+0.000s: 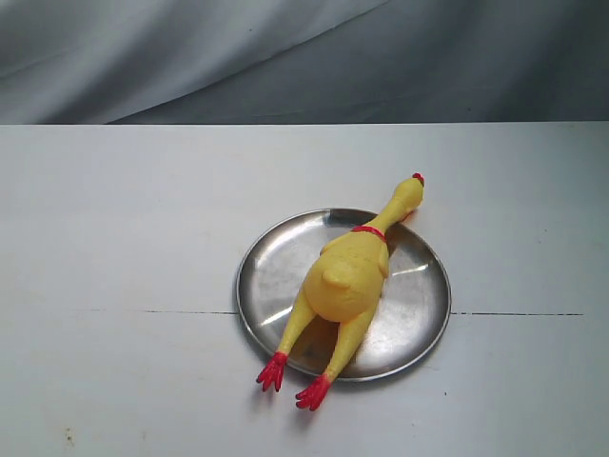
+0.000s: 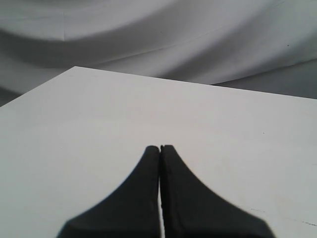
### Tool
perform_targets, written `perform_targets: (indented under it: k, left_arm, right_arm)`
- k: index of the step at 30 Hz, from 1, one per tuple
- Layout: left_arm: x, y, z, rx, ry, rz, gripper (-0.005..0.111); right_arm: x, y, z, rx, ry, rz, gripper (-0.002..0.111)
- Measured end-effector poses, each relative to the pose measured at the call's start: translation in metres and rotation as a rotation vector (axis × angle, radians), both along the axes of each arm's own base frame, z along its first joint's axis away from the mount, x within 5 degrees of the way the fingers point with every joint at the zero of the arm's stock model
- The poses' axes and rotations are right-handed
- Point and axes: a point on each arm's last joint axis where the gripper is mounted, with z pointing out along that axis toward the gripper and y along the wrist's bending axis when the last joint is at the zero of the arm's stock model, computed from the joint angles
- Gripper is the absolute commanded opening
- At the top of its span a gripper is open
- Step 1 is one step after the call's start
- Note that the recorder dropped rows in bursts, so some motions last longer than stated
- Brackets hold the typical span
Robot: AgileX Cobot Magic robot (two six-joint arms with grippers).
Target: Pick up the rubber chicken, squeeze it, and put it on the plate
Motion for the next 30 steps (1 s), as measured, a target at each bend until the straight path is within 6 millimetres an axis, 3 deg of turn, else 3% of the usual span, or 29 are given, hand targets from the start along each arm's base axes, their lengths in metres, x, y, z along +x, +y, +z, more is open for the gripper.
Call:
perform_targets:
  k: [6, 9, 14, 21, 30]
  left_arm:
    - [0.0, 0.0, 0.0, 0.0, 0.0, 0.0, 0.0]
    - [0.0, 0.0, 0.0, 0.0, 0.0, 0.0, 0.0]
    - [0.0, 0.0, 0.0, 0.0, 0.0, 0.0, 0.0]
    - [0.0, 0.0, 0.0, 0.0, 0.0, 0.0, 0.0]
    - [0.0, 0.0, 0.0, 0.0, 0.0, 0.0, 0.0]
  right_arm:
    - [0.01, -0.006, -0.012, -0.049, 0.005, -0.075, 0.0]
    - [0.025, -0.012, -0.034, -0.037, 0.024, -0.141, 0.0]
    - [0.045, -0.022, -0.09, -0.039, 0.087, -0.241, 0.0]
    - [0.041, -0.028, -0.134, -0.062, 0.064, -0.306, 0.0]
    - [0.043, -0.028, -0.168, -0.093, 0.128, -0.31, 0.0]
